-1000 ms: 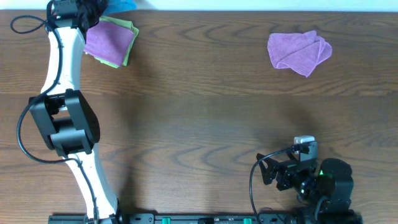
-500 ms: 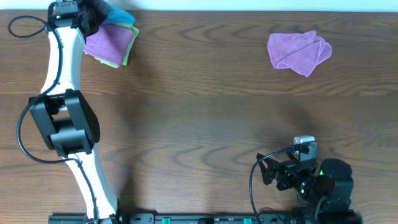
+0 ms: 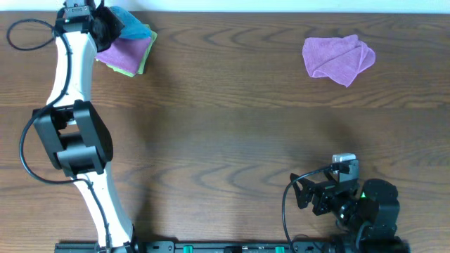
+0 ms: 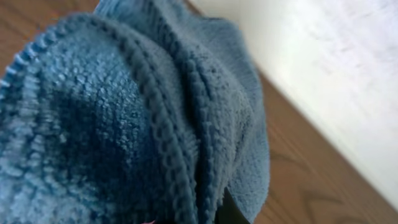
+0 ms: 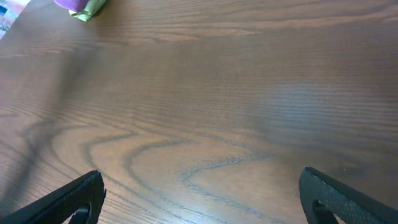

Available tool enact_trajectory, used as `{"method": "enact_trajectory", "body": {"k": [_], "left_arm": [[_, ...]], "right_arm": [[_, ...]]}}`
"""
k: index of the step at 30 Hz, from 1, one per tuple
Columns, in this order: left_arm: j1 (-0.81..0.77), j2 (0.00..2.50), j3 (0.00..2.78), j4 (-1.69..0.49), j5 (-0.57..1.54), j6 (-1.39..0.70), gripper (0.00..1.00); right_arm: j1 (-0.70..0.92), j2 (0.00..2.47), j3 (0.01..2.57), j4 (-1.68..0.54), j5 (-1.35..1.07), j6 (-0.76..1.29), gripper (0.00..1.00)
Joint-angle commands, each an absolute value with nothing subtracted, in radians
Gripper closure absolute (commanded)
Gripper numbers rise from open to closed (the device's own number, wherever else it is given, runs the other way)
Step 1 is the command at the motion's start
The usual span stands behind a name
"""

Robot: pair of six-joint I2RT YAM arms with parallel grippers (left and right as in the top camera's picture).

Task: Fold the cloth
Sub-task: 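Lower the blue cloth onto the pink and green stack with the left gripper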

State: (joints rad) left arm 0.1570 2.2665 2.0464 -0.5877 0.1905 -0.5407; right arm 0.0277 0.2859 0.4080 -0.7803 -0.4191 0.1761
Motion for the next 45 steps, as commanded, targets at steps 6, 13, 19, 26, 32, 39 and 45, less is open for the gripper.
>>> {"method": "enact_trajectory", "body": {"k": [6, 13, 19, 26, 32, 39, 45], "left_arm": [[0.163, 2.269, 1.963, -0.579, 0.157, -0.503, 0.94], [0.163, 2.269, 1.959, -0.588, 0.157, -0.465, 0.91], [0.163, 2.269, 1.959, -0.634, 0.157, -0.383, 0.81], [0.164, 2.264, 1.959, -0.665, 0.156, -0.356, 0.02], [0.165, 2.226, 1.96, -0.665, 0.153, -0.343, 0.05], [0.165, 2.121, 1.96, -0.666, 0.143, -0.302, 0.05], [0.164, 2.05, 1.96, -0.679, 0.123, -0.291, 0.05]], "right_arm": [[0.02, 0.28, 0.405, -0.779, -0.422, 0.186, 0.01], [0.02, 0.28, 0.405, -0.779, -0.422, 0.186, 0.01], [0.02, 0.28, 0.405, -0.779, -0.422, 0.186, 0.01], [0.02, 0.28, 0.405, -0.779, -0.422, 0.186, 0.01], [0.02, 0.28, 0.405, -0.779, -0.422, 0.186, 0.01], [0.02, 0.28, 0.405, -0.779, -0.422, 0.186, 0.01], [0.02, 0.28, 0.405, -0.779, -0.422, 0.186, 0.01]]}}
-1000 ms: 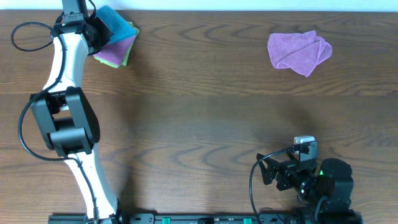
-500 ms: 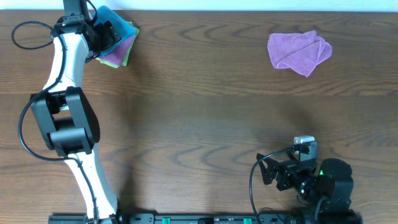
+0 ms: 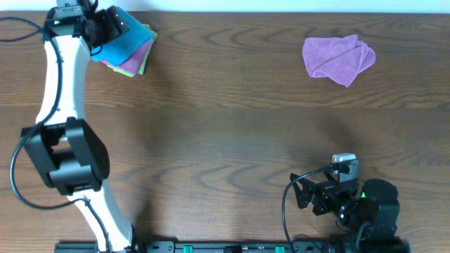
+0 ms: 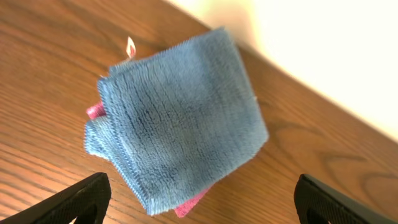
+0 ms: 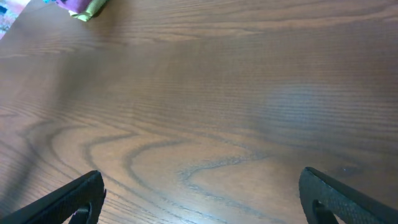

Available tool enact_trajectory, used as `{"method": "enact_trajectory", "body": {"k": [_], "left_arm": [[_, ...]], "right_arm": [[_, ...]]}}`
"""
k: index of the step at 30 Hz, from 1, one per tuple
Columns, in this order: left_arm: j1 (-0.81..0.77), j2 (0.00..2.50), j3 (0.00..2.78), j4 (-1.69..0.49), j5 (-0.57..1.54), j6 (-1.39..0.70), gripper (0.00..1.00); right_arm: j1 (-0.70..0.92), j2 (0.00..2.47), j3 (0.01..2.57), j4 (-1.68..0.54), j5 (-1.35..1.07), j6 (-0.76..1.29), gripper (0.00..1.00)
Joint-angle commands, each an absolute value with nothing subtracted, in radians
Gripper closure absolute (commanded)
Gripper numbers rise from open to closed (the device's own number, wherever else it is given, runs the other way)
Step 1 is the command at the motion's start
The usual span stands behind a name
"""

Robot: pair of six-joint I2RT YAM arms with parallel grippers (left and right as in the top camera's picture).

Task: Fold the cloth
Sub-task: 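Lower the blue cloth onto the pink and green stack with the left gripper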

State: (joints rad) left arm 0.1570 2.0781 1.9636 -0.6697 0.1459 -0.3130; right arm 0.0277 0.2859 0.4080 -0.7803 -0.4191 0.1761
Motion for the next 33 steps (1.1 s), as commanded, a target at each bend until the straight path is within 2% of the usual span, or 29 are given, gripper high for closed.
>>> {"method": "enact_trajectory", "body": {"k": [1, 4, 5, 6, 7, 9, 12, 13, 25, 33], "left_arm": [[0.164, 2.044, 1.96, -0.682, 0.123, -0.291, 0.05], [0.164, 2.038, 1.96, -0.672, 0.127, -0.292, 0.04], [0.164, 2.04, 1.96, -0.662, 0.132, -0.293, 0.0], [0.163, 2.042, 1.96, -0.654, 0.132, -0.295, 0.12], [0.159, 2.048, 1.96, -0.64, 0.131, -0.295, 0.3], [0.154, 2.066, 1.96, -0.611, 0.131, -0.303, 0.6], [0.147, 2.117, 1.96, -0.562, 0.136, -0.334, 0.9], [0.146, 2.139, 1.96, -0.549, 0.14, -0.347, 0.94], [0.142, 2.332, 1.96, -0.489, 0.165, -0.373, 0.94], [0.141, 2.347, 1.96, -0.483, 0.165, -0.382, 0.94]], "right_arm": [[0.02, 0.28, 0.405, -0.779, -0.422, 0.186, 0.01], [0.02, 0.28, 0.405, -0.779, -0.422, 0.186, 0.01], [0.02, 0.28, 0.405, -0.779, -0.422, 0.186, 0.01], [0.02, 0.28, 0.405, -0.779, -0.422, 0.186, 0.01], [0.02, 0.28, 0.405, -0.779, -0.422, 0.186, 0.01], [0.02, 0.28, 0.405, -0.779, -0.422, 0.186, 0.01], [0.02, 0.28, 0.405, -0.779, -0.422, 0.186, 0.01], [0.02, 0.28, 0.405, -0.779, -0.422, 0.186, 0.01], [0.02, 0.28, 0.405, -0.779, -0.422, 0.186, 0.01], [0.02, 0.28, 0.405, -0.779, -0.422, 0.186, 0.01]]}}
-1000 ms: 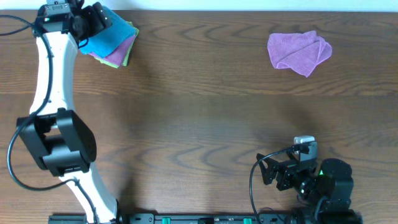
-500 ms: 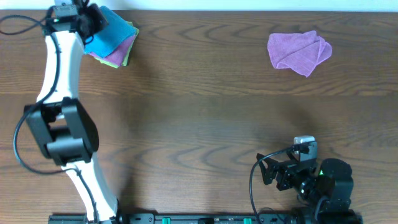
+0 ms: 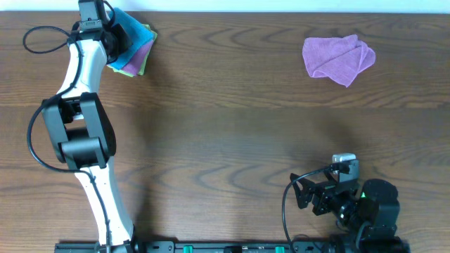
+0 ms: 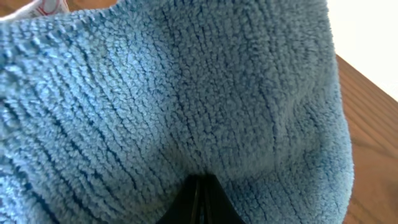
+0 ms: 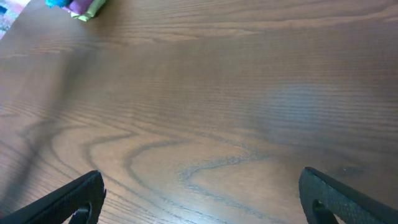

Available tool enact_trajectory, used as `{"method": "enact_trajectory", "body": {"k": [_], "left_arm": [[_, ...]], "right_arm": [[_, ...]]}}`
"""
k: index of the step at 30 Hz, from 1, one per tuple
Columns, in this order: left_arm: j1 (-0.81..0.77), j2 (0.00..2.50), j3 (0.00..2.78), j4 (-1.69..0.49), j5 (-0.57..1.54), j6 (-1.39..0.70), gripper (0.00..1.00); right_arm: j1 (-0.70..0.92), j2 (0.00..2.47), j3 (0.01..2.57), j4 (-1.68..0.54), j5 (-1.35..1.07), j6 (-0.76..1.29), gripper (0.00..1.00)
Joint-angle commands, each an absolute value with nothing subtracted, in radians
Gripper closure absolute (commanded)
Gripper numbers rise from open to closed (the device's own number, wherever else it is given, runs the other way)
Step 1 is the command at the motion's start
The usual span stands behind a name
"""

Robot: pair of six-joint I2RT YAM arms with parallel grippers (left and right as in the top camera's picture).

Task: Fold the cloth
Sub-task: 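Lower the blue cloth onto the pink and green stack with the left gripper, then open the left gripper and lift away from the stack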

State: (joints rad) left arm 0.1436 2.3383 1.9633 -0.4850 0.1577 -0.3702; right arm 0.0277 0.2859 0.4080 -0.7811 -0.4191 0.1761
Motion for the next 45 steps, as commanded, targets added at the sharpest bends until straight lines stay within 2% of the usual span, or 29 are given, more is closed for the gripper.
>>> {"method": "enact_trajectory", "body": {"k": [1, 7, 11, 13, 14, 19, 39, 42, 45], "left_arm": [[0.141, 2.348, 1.96, -0.483, 0.164, -0.382, 0.94], [0.142, 2.347, 1.96, -0.492, 0.147, -0.381, 0.94], [0.142, 2.326, 1.961, -0.522, 0.167, -0.362, 0.55], [0.142, 2.3, 1.961, -0.542, 0.18, -0.32, 0.17], [0.142, 2.283, 1.961, -0.554, 0.179, -0.303, 0.04], [0.143, 2.181, 1.961, -0.636, 0.174, -0.234, 0.05], [0.144, 1.847, 1.961, -0.96, 0.191, -0.186, 0.05], [0.127, 1.795, 1.961, -1.063, 0.244, -0.041, 0.05], [0.121, 1.739, 1.958, -1.153, 0.245, -0.006, 0.05]], "right_arm": [[0.02, 0.28, 0.405, -0.779, -0.422, 0.186, 0.01], [0.02, 0.28, 0.405, -0.779, -0.422, 0.186, 0.01], [0.02, 0.28, 0.405, -0.779, -0.422, 0.186, 0.01], [0.02, 0.28, 0.405, -0.779, -0.422, 0.186, 0.01], [0.02, 0.28, 0.405, -0.779, -0.422, 0.186, 0.01], [0.02, 0.28, 0.405, -0.779, -0.422, 0.186, 0.01], [0.02, 0.28, 0.405, -0.779, -0.422, 0.186, 0.01], [0.02, 0.28, 0.405, -0.779, -0.422, 0.186, 0.01], [0.02, 0.28, 0.405, -0.779, -0.422, 0.186, 0.01]]}}
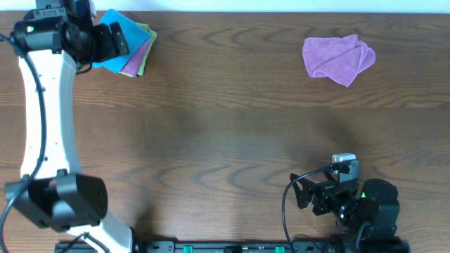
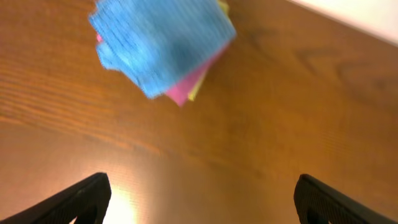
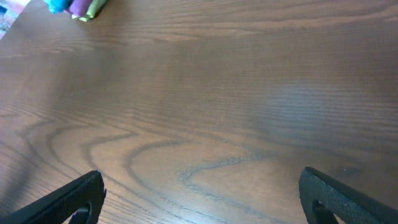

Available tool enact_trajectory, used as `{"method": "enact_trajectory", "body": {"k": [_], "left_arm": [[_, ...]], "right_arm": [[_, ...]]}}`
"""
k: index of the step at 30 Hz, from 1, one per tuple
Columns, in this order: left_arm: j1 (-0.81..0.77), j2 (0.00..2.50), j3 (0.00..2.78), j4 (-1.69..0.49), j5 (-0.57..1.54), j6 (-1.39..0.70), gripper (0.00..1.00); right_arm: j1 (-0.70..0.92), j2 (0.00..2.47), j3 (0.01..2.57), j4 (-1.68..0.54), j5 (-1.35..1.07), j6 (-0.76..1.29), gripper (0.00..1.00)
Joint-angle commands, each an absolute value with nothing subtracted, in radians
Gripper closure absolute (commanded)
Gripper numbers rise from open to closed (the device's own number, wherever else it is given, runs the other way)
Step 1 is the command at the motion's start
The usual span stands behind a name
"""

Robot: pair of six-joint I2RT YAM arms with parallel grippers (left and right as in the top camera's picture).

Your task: Fold the cloth

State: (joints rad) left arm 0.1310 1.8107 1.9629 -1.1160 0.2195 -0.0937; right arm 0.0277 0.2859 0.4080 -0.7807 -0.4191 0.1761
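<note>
A crumpled purple cloth (image 1: 337, 58) lies at the table's far right, away from both grippers. At the far left a folded blue cloth (image 1: 121, 36) tops a stack with a pink-purple cloth and a yellow-green one. In the left wrist view the blue cloth (image 2: 161, 43) lies flat with pink and yellow edges showing under it. My left gripper (image 1: 112, 39) hangs at the stack's left side, open and holding nothing, its fingers (image 2: 87, 198) wide apart. My right gripper (image 1: 304, 195) rests open near the front right edge, fingers (image 3: 74, 199) spread over bare wood.
The wooden table (image 1: 225, 133) runs between the stack and the purple cloth. The left arm (image 1: 42, 126) stretches up the table's left side. A white wall edge (image 2: 348, 12) borders the far side. The stack (image 3: 71, 7) shows small at the right wrist view's top left.
My left gripper was shut with its tip pressed into the blue cloth. Now it is open and farther back, and the blue cloth lies alone on the stack. The right arm is unchanged.
First my left gripper was close against the bunched blue cloth over the stack. Then it was open and the cloth lay folded there. Then it was shut against the cloth's top, and now it is open and drawn away. The purple cloth and right arm stayed put.
</note>
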Motion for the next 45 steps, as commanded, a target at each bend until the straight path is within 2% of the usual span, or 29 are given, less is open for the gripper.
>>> {"method": "enact_trajectory", "body": {"k": [1, 8, 18, 23, 29, 33, 45], "left_arm": [[0.121, 1.728, 1.957, -1.171, 0.245, 0.001, 0.04], [0.121, 1.586, 1.737, -1.178, 0.257, 0.023, 0.05], [0.121, 1.142, 1.03, -0.745, 0.281, 0.0, 0.05], [0.115, 0.763, 0.653, -0.597, 0.199, 0.001, 0.04], [0.078, 0.414, 0.433, -0.627, 0.111, 0.001, 0.05], [0.074, 0.271, 0.349, -0.679, 0.092, 0.001, 0.05], [0.032, 0.091, 0.288, -0.889, 0.066, 0.004, 0.05]], "right_arm": [[0.02, 0.28, 0.405, -0.779, -0.422, 0.186, 0.01], [0.02, 0.28, 0.405, -0.779, -0.422, 0.186, 0.01], [0.02, 0.28, 0.405, -0.779, -0.422, 0.186, 0.01], [0.02, 0.28, 0.405, -0.779, -0.422, 0.186, 0.01], [0.02, 0.28, 0.405, -0.779, -0.422, 0.186, 0.01], [0.02, 0.28, 0.405, -0.779, -0.422, 0.186, 0.01], [0.02, 0.28, 0.405, -0.779, -0.422, 0.186, 0.01]]}}
